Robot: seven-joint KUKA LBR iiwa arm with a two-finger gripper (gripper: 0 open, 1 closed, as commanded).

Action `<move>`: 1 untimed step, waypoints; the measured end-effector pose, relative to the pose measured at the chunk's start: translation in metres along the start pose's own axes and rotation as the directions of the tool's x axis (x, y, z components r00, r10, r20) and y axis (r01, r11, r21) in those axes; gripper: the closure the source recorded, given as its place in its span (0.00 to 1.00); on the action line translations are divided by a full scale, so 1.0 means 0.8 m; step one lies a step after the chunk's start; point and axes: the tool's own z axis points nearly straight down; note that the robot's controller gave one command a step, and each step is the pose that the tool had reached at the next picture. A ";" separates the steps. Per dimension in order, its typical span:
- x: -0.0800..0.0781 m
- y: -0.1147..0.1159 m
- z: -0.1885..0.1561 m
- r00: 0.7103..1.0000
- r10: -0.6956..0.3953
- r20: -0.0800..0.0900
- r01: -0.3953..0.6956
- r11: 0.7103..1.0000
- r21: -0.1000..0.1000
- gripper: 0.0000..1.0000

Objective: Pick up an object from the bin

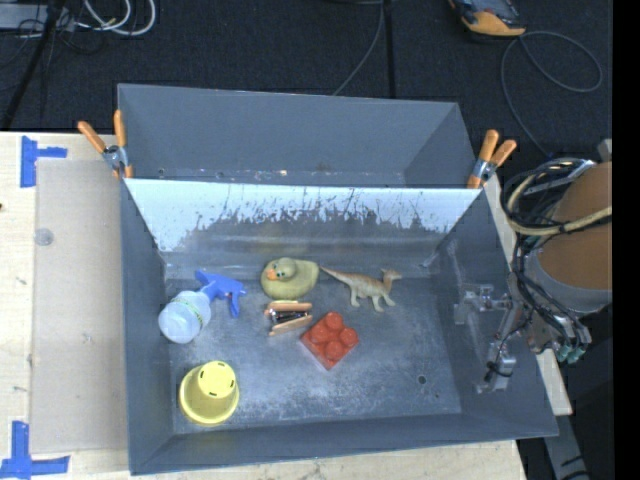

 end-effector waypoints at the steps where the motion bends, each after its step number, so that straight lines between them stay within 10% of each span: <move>1: -0.002 0.000 -0.005 1.000 -0.004 0.008 0.004 1.000 0.002 0.00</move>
Offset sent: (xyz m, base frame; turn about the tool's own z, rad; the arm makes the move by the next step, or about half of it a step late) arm 0.0491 0.0793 -0.1090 -0.2125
